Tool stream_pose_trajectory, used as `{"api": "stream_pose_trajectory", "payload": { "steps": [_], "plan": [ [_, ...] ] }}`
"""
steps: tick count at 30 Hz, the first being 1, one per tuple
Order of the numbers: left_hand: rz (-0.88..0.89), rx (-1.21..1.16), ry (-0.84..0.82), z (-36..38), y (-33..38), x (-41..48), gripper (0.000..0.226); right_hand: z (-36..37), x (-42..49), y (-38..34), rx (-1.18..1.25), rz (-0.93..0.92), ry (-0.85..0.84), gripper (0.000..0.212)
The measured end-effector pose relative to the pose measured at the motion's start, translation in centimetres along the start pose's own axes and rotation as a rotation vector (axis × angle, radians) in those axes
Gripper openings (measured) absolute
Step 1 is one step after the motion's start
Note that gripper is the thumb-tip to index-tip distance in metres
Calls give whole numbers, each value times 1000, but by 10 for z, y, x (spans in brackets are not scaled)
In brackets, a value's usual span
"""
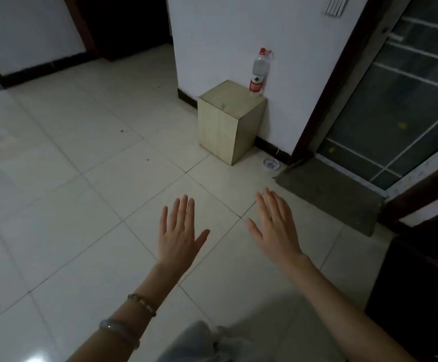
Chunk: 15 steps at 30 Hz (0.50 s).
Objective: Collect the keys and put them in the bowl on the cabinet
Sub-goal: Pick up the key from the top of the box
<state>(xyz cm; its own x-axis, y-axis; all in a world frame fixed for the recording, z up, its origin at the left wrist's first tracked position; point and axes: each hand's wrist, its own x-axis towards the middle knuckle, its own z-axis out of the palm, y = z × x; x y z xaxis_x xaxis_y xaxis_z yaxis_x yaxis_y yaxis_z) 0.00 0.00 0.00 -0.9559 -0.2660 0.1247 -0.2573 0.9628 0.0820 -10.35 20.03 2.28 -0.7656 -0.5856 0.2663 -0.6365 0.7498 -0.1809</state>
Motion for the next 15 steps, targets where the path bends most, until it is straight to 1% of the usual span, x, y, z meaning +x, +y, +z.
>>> {"api": "stream_pose_trajectory", "payload": {
  "steps": [4, 7, 11, 15],
  "plan": [
    [-8, -21, -19, 8, 3, 12, 81, 6, 12, 6, 42, 42, -20, 63],
    [9, -26, -42, 14, 4, 27, 81, 16, 27, 9, 55, 34, -36, 63],
    [24, -27, -48, 21, -3, 68, 81, 29, 66, 16, 58, 38, -33, 63],
    [57, 5, -26, 34, -21, 128, 83, 49, 119, 25, 24, 37, -25, 63]
  ]
}}
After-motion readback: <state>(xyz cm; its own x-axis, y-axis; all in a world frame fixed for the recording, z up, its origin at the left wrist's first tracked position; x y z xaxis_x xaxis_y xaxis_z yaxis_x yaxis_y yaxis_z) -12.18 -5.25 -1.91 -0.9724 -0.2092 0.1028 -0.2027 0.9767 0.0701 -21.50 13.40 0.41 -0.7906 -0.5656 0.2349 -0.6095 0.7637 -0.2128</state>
